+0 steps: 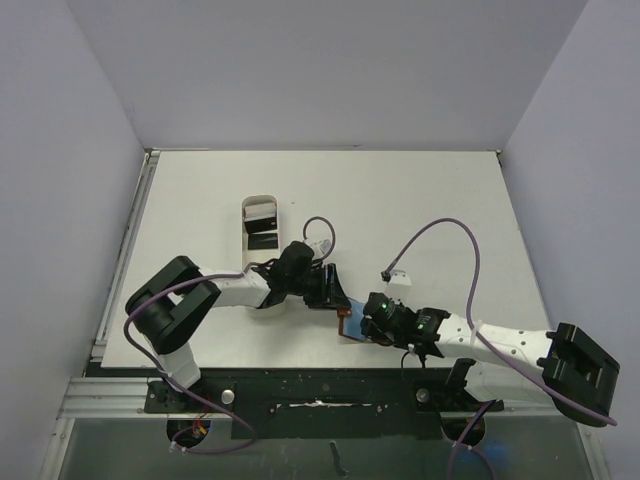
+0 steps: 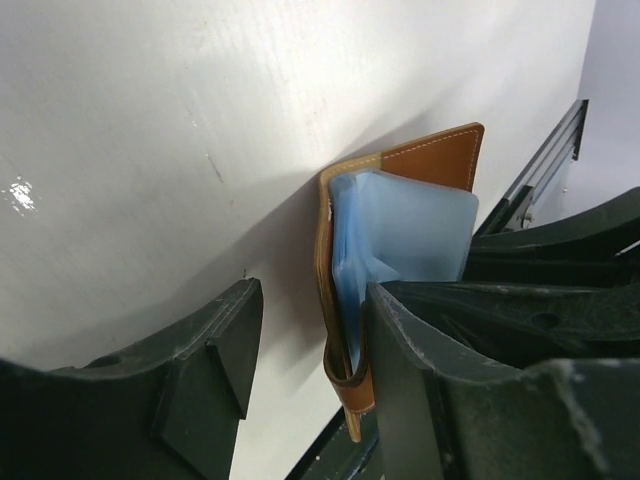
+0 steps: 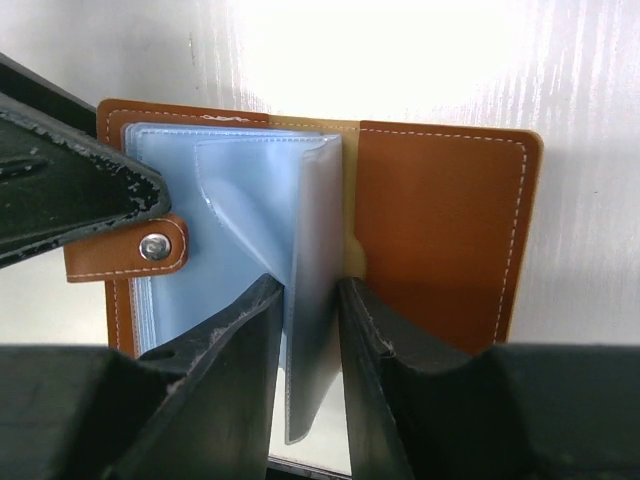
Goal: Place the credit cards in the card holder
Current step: Open the card holder at the center of the board, then pick up the credit card from the storage box.
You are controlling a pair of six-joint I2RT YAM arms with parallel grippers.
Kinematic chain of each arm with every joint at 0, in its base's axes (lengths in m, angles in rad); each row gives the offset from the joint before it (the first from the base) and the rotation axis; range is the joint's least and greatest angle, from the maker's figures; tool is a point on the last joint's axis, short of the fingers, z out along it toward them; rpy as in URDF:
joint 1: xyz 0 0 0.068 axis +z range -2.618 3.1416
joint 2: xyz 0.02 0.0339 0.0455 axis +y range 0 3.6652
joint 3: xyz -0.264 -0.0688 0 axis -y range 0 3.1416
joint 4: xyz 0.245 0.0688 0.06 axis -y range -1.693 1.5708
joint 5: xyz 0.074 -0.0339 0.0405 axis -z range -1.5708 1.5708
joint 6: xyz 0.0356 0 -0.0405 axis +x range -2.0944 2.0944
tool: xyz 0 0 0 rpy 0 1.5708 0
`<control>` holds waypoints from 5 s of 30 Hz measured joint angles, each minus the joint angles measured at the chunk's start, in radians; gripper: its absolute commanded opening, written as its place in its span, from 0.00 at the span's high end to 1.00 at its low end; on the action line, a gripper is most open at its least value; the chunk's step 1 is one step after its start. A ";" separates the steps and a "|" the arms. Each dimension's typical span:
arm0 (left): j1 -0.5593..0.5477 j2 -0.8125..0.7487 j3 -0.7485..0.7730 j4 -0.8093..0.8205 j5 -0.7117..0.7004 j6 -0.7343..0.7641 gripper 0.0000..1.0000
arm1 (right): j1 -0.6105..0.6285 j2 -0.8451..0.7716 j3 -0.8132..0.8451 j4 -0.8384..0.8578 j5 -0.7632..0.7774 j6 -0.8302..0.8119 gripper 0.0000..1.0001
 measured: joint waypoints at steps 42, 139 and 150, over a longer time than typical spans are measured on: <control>-0.016 -0.071 0.021 -0.084 -0.067 -0.077 1.00 | 0.000 -0.015 0.128 -0.101 0.034 0.013 0.63; 0.404 0.043 0.386 -0.438 -0.555 1.566 0.46 | -0.043 0.189 0.245 -0.092 -0.019 -0.153 0.43; 0.404 0.109 0.419 -0.422 -0.568 1.625 0.51 | -0.067 0.183 0.245 -0.093 -0.021 -0.156 0.43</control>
